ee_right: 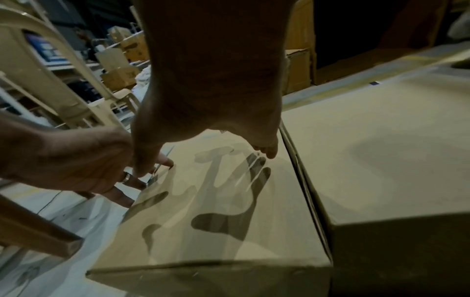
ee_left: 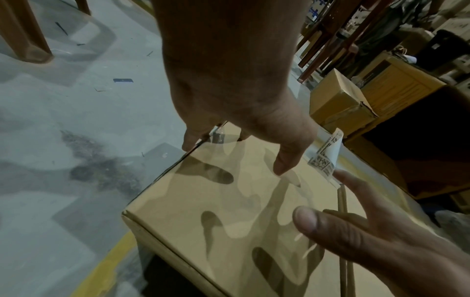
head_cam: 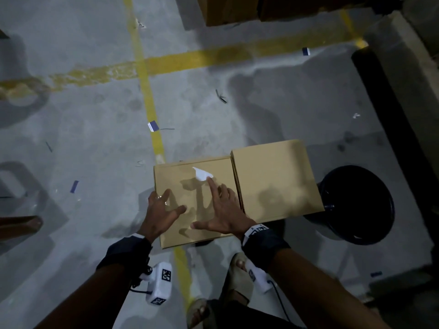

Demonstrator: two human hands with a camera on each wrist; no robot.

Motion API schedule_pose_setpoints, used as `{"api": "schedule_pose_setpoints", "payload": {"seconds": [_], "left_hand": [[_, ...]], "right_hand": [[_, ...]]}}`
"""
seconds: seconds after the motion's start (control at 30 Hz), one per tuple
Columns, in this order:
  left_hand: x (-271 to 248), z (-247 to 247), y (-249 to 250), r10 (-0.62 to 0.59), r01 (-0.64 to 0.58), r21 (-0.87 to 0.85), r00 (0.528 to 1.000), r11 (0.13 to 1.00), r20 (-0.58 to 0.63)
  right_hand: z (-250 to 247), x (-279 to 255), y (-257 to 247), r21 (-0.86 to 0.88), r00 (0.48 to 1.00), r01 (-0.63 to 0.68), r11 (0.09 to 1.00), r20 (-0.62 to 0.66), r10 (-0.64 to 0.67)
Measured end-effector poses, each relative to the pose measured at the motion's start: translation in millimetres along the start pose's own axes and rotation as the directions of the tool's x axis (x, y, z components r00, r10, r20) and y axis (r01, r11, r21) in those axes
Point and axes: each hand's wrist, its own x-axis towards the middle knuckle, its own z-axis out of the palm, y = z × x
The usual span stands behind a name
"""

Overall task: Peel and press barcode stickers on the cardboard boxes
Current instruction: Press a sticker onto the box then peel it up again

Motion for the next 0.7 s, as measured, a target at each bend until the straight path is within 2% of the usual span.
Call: {"api": "schedule_pose_setpoints", "payload": {"seconds": [0.1,0.2,0.33,0.4,0.5,0.57,0.7], "left_hand": [[-4,2,7,-0.021,0.019,0.068,0.999,0.997,0.033],[-17,7,16,-0.042,0.037,0.147,0.998,0.988,0.036],[-42,22,45,0.020,-0.033,0.246,0.998,0.969,0.051],[-56,32,67,0.092,-0.114,0.266,0.991,0.957,0.094],[-80,53,107,0.197,-0.253,0.297,0.959,0.921,0.206],[-93,69,135,0.267,-0.355,0.301,0.917,0.885,0.296],[-112,106,187,0.364,-0.499,0.295,0.836,0.815,0.409]], "right_hand": [[0,-16,8,0.068,0.999,0.024,0.997,-0.029,-0.022],[-11,-40,25,0.128,0.993,0.040,0.991,-0.111,-0.026],[-30,-81,56,0.294,0.961,-0.060,0.954,-0.241,0.135],[-37,-105,78,0.339,0.912,-0.068,0.938,-0.360,0.196],[-46,-145,118,0.440,0.831,-0.080,0.894,-0.465,0.304],[-58,-172,139,0.592,0.758,-0.102,0.799,-0.474,0.449],[-78,-211,192,0.656,0.644,-0.231,0.718,-0.451,0.619]]}}
